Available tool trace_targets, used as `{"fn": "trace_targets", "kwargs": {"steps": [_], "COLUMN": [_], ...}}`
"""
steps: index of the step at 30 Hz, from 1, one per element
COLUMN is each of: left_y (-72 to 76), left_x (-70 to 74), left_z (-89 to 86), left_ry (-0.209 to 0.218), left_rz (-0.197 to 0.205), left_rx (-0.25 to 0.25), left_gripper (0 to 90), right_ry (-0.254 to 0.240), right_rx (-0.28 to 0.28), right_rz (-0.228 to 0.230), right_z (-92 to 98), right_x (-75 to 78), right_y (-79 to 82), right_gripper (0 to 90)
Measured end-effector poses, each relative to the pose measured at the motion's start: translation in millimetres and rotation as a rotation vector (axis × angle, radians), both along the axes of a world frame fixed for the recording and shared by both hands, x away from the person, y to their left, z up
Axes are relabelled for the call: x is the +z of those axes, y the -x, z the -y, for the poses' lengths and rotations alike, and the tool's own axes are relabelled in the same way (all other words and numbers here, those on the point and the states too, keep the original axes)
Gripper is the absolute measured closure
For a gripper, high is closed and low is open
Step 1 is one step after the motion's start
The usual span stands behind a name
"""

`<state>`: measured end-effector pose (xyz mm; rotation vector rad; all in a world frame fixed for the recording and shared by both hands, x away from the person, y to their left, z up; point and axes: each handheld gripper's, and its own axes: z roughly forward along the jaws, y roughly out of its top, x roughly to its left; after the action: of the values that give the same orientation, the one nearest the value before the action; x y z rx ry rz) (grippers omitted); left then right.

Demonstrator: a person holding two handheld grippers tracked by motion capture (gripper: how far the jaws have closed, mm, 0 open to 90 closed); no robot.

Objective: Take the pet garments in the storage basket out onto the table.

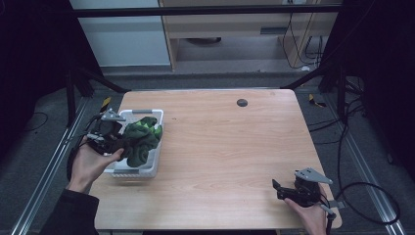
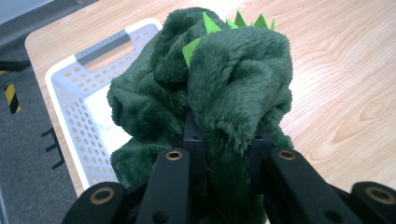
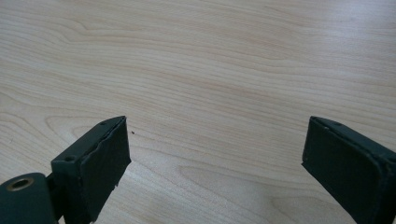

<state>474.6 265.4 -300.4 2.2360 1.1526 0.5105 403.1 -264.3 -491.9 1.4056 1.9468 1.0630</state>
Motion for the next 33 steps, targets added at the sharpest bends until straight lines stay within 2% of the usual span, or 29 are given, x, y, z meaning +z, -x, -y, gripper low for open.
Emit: {"fn": "trace_targets", "kwargs": {"steps": [14, 33], "left_y": [3.1, 12.8], "left_x": [9.4, 12.7], "left_z": [18.5, 59.4], "left_ry": [-0.017, -0.044], "left_rz": [0.001, -0.005], "left_rx": [-0.056, -0.183], "left_gripper": [75.9, 75.9], "right_ry": [-0.004, -0.011], "right_rx": [-0.004, -0.004], "right_rz": [0.004, 0.007], "right_z": [0.7, 1.2], "right_x": [1.0, 2.0], "right_y": [0.7, 1.2], "right_gripper": [7.5, 7.6]}}
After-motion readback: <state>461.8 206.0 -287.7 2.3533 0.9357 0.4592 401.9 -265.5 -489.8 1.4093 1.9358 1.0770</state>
